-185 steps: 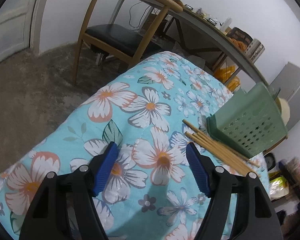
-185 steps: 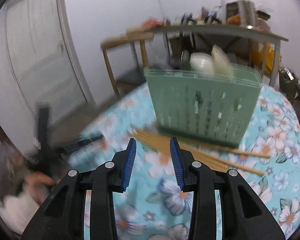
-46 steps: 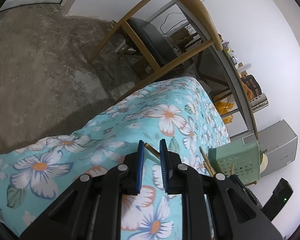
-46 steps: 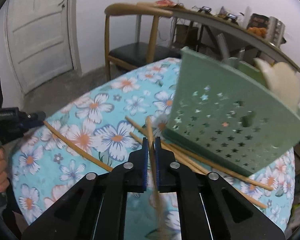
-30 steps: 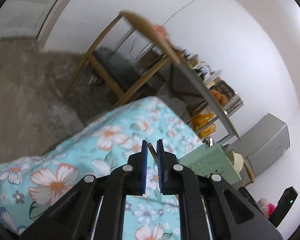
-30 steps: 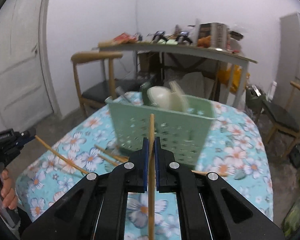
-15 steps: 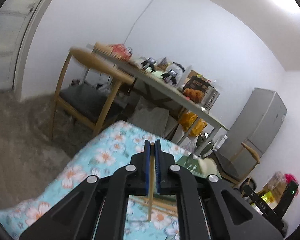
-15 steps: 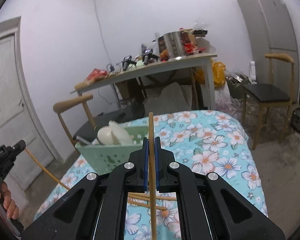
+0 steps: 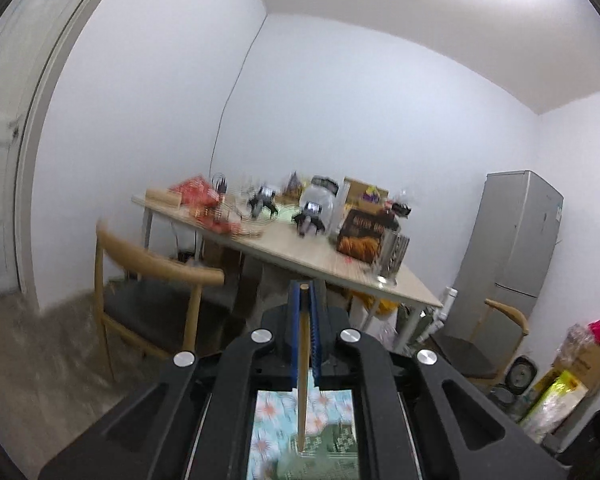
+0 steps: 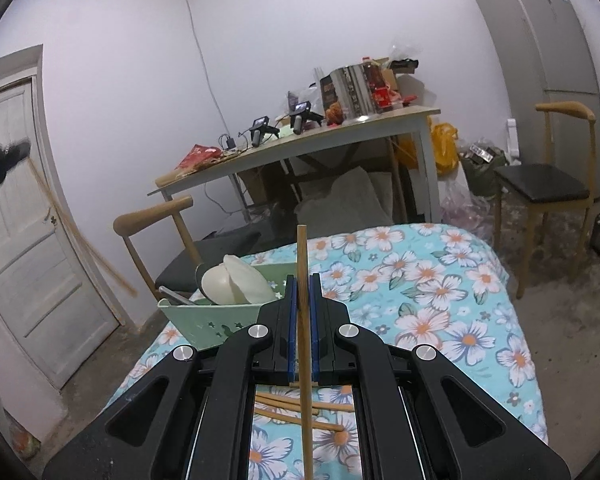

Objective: Organize utensils
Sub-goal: 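Lift a wooden chopstick in each gripper up over the green holder, then open the left gripper over the holder while the right gripper lowers its chopstick in and opens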

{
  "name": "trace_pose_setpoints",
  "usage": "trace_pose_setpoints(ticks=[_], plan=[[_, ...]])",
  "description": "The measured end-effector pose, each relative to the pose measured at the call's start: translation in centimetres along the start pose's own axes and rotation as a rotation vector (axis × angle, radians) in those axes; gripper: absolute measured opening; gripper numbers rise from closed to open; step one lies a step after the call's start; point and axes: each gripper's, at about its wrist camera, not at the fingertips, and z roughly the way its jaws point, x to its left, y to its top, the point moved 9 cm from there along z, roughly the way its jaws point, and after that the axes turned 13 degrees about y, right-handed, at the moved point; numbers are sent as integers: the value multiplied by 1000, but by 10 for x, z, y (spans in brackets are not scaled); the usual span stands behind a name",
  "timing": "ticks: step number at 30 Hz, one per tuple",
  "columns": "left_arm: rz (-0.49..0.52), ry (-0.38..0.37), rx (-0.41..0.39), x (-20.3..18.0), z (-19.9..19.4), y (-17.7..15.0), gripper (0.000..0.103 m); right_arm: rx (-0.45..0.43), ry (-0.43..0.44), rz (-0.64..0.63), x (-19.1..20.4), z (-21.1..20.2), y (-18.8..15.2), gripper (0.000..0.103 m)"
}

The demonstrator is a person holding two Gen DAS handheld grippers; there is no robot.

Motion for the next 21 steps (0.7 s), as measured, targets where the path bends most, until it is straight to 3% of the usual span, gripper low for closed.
trace_pose_setpoints(ticks=[6,14,15,17,21], plan=[[38,3,-1,-18,35,-23,4,-17,-33,-4,-3,-5,2,4],[-5,-27,111,-23,62,-70,6,-17,-10,1,-6,-9,5,4],[-5,-43,121,-26,63,-71,8,-21,-10,-1,-6,-10,6,4],[6,-44,99,-31,59,-66,42,-24,-5,0,-7,-11,7,4],[65,-37,-1,-40,37,-52,44,-19,-1,9,-6,-9,5,4]])
